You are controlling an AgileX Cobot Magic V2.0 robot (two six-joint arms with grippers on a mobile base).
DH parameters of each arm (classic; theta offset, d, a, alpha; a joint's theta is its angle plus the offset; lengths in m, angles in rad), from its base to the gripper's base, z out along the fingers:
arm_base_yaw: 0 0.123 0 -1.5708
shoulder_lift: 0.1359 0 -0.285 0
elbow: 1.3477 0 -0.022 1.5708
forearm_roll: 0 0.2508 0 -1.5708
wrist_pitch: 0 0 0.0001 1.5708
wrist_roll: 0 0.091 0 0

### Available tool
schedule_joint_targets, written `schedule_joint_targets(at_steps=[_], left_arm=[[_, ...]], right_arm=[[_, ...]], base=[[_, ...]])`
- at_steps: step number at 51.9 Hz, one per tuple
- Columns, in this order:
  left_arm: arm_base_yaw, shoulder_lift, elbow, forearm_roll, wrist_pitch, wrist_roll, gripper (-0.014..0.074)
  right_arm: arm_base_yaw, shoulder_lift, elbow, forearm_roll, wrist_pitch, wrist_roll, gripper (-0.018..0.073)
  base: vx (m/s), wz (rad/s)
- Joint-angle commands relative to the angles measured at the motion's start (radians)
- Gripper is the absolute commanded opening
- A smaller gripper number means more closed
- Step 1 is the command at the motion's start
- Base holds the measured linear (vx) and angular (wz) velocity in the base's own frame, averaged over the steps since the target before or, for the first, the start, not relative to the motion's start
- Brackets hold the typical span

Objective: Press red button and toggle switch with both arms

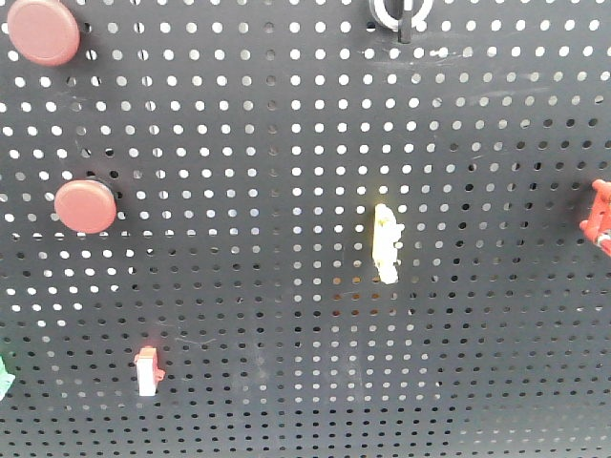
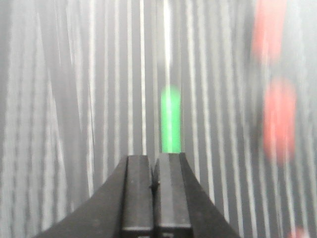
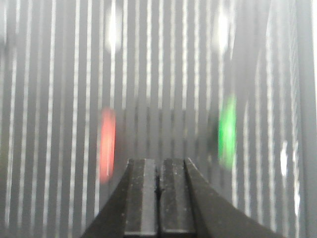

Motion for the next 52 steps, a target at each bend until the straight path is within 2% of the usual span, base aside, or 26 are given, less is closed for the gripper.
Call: schedule_joint_targets(at_steps=[1, 10, 19, 27, 32, 38, 43, 52], left_arm=[[0.001, 0.122, -0.236, 0.067, 0.048, 0.003, 0.0002], [0.001, 0.312, -0.459, 0.081, 0.16, 0.001, 0.0002], [0.001, 0.438, -0.487, 0.079, 0.249, -0.001, 0.0002], [0.001, 0.505, -0.487, 0.08, 0.235, 0.002, 0.0002], [-0.004, 0.529, -0.487, 0.043, 0.136, 0.002, 0.0002], [-0.053, 0.553, -0.491, 0.04, 0.012, 0.002, 0.0002], [-0.113, 0.568, -0.498, 0.04, 0.011, 0.001, 0.0002], [-0.269, 0.616, -0.52, 0.04, -0.015, -0.002, 0.0002]], right_arm=[[-0.005, 0.142, -0.164, -0.003, -0.022, -0.002, 0.0], [-0.005, 0.318, -0.314, -0.003, -0.029, -0.003, 0.0], [-0.005, 0.428, -0.325, -0.003, -0.046, -0.003, 0.0], [-0.005, 0.469, -0.325, -0.003, -0.046, -0.002, 0.0], [-0.005, 0.473, -0.325, -0.003, -0.046, -0.002, 0.0], [-0.005, 0.473, -0.325, -0.003, -0.046, -0.002, 0.0], [-0.005, 0.473, -0.325, -0.003, -0.046, -0.002, 0.0], [-0.005, 0.473, -0.325, -0.003, -0.055, -0.002, 0.0]], base=[[0.0, 0.0], [0.0, 0.0], [0.0, 0.0], [0.0, 0.0], [0.0, 0.0], [0.0, 0.0], [0.0, 0.0], [0.0, 0.0]])
